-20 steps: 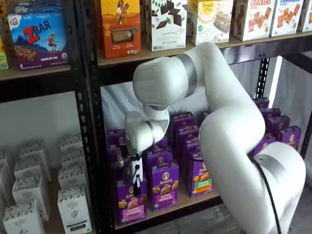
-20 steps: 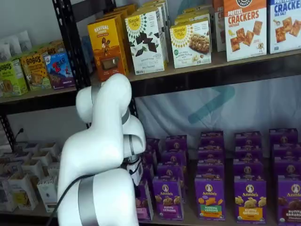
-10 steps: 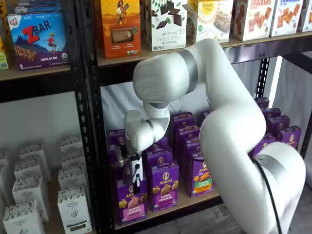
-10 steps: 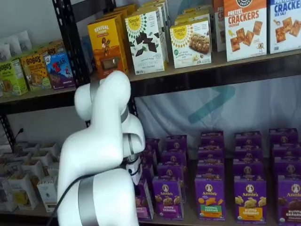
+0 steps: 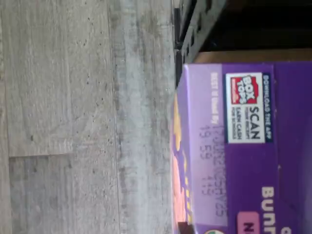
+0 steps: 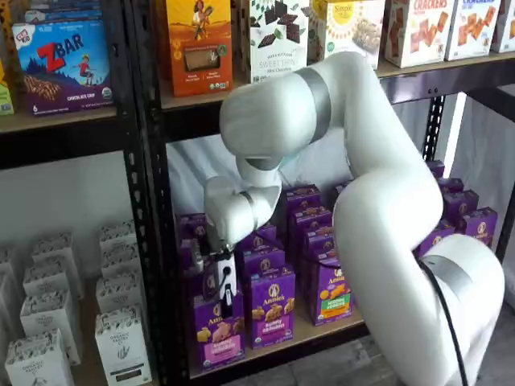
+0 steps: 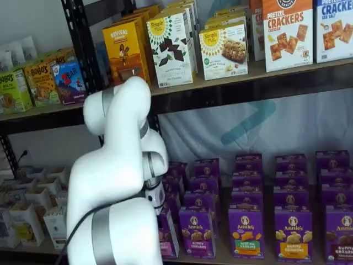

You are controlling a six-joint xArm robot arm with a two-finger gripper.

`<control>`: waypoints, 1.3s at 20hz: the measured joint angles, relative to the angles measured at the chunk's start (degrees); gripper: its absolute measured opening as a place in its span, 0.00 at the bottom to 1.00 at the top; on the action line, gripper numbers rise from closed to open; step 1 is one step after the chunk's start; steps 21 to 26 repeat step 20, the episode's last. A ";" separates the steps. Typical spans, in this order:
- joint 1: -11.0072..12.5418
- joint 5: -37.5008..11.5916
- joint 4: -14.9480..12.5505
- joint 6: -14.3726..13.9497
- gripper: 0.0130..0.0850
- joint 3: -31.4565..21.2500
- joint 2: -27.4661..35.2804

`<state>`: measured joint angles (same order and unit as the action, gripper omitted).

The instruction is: Pick up the purple box with a pink patch in the middle, on the bottom shelf, the first box from the left

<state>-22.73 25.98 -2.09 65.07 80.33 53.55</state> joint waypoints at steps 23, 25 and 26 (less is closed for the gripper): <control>0.63 -0.24 -0.88 -0.17 0.22 -15.94 -15.34; 0.63 -0.24 -0.88 -0.17 0.22 -15.94 -15.34; 0.63 -0.24 -0.88 -0.17 0.22 -15.94 -15.34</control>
